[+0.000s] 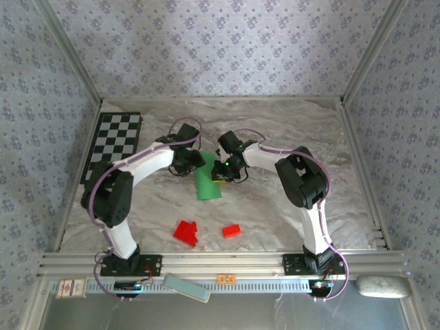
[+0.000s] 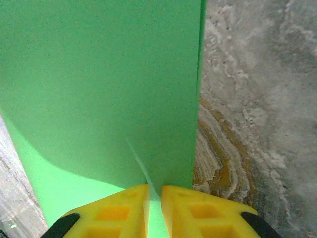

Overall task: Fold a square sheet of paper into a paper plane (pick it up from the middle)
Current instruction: Hold the square sheet of paper at the center of the table, then first fold the square sheet of paper in half at the center of the table.

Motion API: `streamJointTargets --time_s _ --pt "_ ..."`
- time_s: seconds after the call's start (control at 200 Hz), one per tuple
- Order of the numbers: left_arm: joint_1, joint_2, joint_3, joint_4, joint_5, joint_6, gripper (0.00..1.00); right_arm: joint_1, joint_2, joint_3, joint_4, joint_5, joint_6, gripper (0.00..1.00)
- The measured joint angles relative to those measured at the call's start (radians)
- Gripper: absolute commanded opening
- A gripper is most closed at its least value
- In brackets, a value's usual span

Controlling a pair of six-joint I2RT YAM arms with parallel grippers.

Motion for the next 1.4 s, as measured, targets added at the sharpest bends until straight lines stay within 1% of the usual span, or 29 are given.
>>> streamJointTargets --time_s 0.07,0.165,0.345,0.465,0.78,1.084,1.249,1.399 --pt "0.005 -0.057 -0.013 0.05 0.018 0.011 0.43 0.005 0.005 0.014 -0.02 0.018 0.0 0.2" --pt "0.003 -0.096 -0.043 0.132 0.078 0.028 0.34 0.011 0.012 0.031 -0.042 0.036 0.0 0.19" --pt "0.003 -0.076 -0.14 0.234 0.194 0.037 0.22 0.012 0.026 0.054 -0.072 0.039 0.0 0.19" --pt "0.003 -0.051 -0.176 0.268 0.252 0.047 0.17 0.012 0.034 0.07 -0.091 0.041 0.0 0.18" --pt "0.003 0.029 -0.188 0.301 0.305 0.082 0.13 0.015 0.046 0.096 -0.124 0.05 0.004 0.16" --pt "0.004 0.069 -0.187 0.253 0.315 0.169 0.12 0.024 0.053 0.109 -0.151 0.08 0.023 0.16" --pt "0.019 0.079 -0.187 0.225 0.314 0.208 0.11 0.029 0.057 0.119 -0.164 0.093 0.031 0.16" --pt "0.053 0.079 -0.207 0.224 0.315 0.241 0.1 0.033 0.06 0.126 -0.173 0.108 0.038 0.16"
